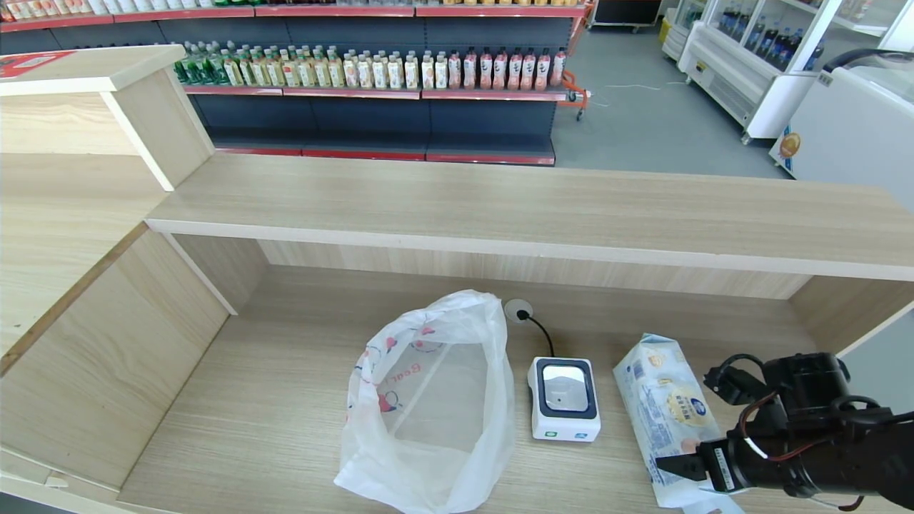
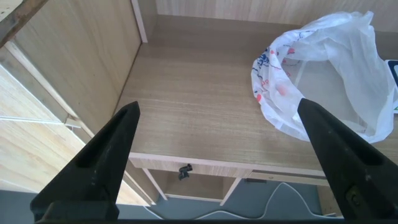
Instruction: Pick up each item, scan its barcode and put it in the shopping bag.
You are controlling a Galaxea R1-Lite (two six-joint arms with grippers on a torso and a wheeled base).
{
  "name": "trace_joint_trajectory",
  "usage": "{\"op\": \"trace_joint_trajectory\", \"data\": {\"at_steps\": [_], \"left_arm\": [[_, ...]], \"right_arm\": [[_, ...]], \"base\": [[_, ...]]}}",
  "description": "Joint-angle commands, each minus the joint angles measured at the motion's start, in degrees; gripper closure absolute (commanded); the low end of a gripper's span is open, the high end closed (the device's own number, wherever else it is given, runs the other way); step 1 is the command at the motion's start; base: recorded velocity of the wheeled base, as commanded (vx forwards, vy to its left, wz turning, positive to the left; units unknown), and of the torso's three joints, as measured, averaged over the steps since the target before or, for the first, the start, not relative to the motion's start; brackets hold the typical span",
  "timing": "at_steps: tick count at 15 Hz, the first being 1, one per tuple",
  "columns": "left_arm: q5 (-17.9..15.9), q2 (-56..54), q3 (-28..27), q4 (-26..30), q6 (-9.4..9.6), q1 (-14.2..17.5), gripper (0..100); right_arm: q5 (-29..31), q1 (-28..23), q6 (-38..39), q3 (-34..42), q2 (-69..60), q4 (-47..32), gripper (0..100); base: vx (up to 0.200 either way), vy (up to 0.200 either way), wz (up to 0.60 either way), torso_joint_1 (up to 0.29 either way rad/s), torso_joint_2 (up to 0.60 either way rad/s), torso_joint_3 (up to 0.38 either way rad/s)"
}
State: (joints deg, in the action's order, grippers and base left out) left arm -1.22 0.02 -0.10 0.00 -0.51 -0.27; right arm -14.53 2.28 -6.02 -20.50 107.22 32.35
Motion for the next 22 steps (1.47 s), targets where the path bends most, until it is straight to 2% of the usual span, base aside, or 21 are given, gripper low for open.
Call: {"op": "trace_joint_trajectory", "data": {"at_steps": [1,4,10,11,17,21,22], "left_arm": [[0.0,0.0,0.0,0.0,-0.02,0.0,0],[0.0,0.0,0.0,0.0,-0.02,0.0,0],[0.0,0.0,0.0,0.0,-0.02,0.0,0],[0.0,0.0,0.0,0.0,-0.02,0.0,0],[0.0,0.0,0.0,0.0,-0.02,0.0,0],[0.0,0.0,0.0,0.0,-0.02,0.0,0],[0.0,0.0,0.0,0.0,-0.02,-0.1,0]], "right_arm": [[-0.8,0.2,-0.1,-1.5,4.8,1.4,0],[-2.9,0.9,-0.3,-1.6,9.2,8.7,0],[-6.2,0.4,-0.9,-0.9,11.0,11.8,0],[-6.3,0.4,-1.3,-0.8,11.1,12.4,100],[-2.4,-0.4,-6.2,-0.1,10.5,13.4,100],[-5.7,-0.7,-3.7,3.0,0.0,12.4,100],[-5.9,-0.7,-3.5,3.7,-5.2,8.4,100]], "base": [[0.000,0.000,0.00,0.000,0.00,0.000],[0.000,0.000,0.00,0.000,0.00,0.000],[0.000,0.000,0.00,0.000,0.00,0.000],[0.000,0.000,0.00,0.000,0.00,0.000],[0.000,0.000,0.00,0.000,0.00,0.000],[0.000,0.000,0.00,0.000,0.00,0.000],[0.000,0.000,0.00,0.000,0.00,0.000]]}}
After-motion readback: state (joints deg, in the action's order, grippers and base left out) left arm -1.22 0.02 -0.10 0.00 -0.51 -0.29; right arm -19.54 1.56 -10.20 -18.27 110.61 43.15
